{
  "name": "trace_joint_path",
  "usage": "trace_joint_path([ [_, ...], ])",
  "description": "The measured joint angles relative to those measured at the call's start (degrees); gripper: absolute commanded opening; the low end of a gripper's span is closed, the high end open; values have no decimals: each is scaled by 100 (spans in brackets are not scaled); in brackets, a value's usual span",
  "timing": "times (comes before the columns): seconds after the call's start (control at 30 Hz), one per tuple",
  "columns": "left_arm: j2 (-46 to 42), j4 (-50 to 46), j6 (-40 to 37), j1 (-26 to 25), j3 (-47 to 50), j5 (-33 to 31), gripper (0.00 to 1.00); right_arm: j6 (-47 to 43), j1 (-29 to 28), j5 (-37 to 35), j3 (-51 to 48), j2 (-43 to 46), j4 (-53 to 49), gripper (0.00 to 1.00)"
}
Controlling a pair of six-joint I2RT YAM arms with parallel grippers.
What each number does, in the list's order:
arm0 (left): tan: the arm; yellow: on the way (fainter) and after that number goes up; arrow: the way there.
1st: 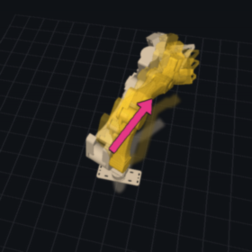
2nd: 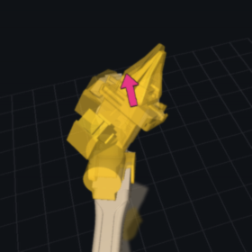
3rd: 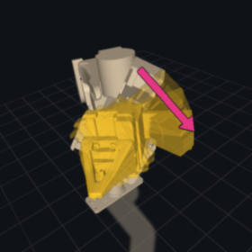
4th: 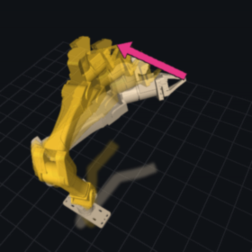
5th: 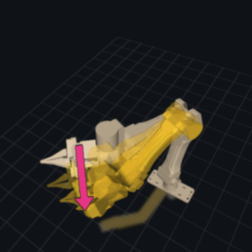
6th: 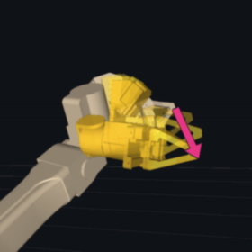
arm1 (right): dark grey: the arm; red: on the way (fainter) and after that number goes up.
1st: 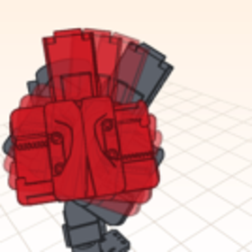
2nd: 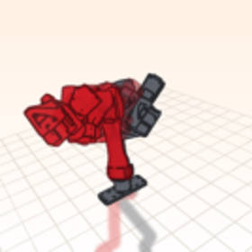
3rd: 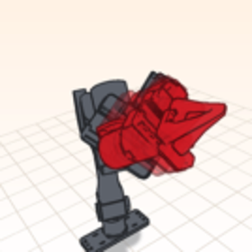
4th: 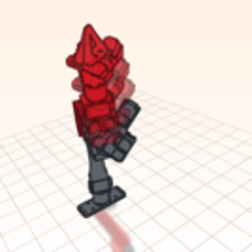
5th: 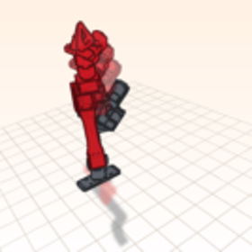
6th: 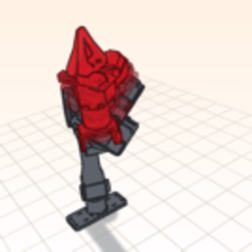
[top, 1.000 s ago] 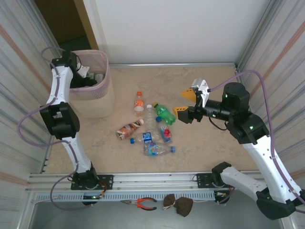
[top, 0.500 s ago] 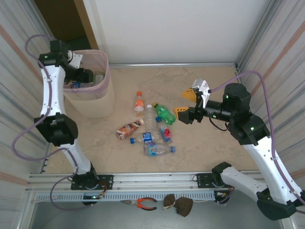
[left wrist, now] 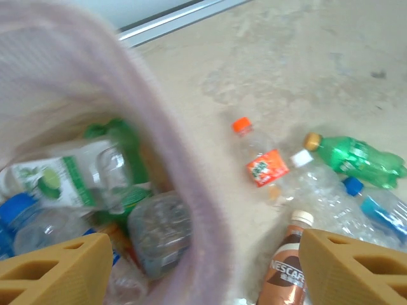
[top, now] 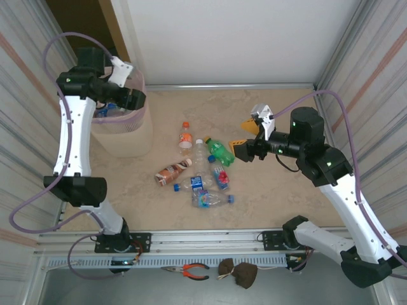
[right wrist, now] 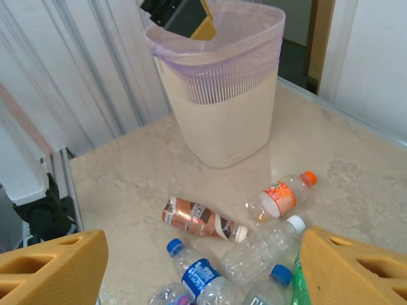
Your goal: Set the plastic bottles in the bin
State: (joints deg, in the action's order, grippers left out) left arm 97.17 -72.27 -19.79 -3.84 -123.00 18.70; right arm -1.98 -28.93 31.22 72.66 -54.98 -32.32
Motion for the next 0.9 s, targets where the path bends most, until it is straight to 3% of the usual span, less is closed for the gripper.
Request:
trace_joint_path([
  [0.43, -404, -730, -1047, -2120, 286, 26, 77, -20, 0, -22, 0, -46, -44, 78],
  [0.67, -835, -656, -1198, -2472, 1523, -120, 77, -22, 0, -20, 0, -46, -48, 78],
  [0.9, -1429, 219, -1318, -2485, 3418, -337, 80, -44, 0, -17, 0, -46, -63, 78],
])
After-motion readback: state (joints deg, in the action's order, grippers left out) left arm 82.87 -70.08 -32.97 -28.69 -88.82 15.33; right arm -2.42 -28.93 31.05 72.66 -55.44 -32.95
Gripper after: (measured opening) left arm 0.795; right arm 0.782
